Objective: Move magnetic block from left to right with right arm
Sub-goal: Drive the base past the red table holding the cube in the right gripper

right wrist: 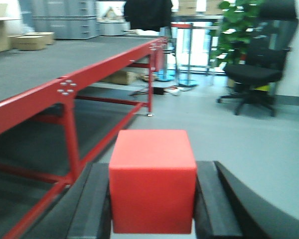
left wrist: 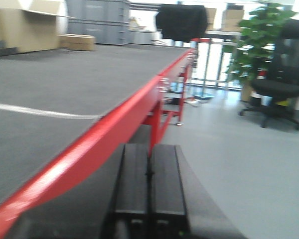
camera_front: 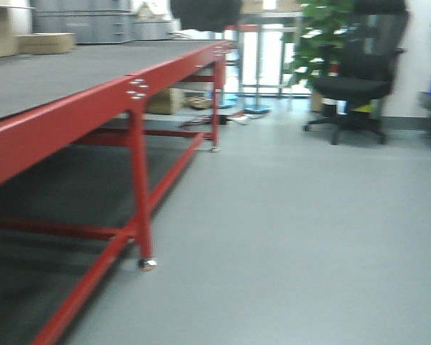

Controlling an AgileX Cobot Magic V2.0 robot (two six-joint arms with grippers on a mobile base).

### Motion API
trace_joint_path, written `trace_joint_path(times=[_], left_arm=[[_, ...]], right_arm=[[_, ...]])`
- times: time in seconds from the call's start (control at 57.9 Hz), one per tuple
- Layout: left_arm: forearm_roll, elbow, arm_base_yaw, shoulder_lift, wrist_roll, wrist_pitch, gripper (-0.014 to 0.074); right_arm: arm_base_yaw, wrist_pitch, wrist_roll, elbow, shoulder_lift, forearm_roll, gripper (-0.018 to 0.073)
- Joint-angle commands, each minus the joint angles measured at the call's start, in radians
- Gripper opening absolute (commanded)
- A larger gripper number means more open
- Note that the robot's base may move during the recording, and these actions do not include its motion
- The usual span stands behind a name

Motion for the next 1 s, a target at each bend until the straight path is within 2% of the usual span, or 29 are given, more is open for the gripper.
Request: trace_joint_path(times=[0.0, 0.984], left_arm=[[-0.005, 0.008, -0.005, -0.011, -0.002, -0.085, -0.0126], [-0.005, 0.008, -0.005, -0.007, -0.002, -0.085, -0.0126]], right_arm=[[-0.006, -0.088, -0.009, -0.026, 0.013, -0.009, 0.0251], [-0.006, -0.088, -0.009, -0.024, 0.012, -0.009, 0.0251]])
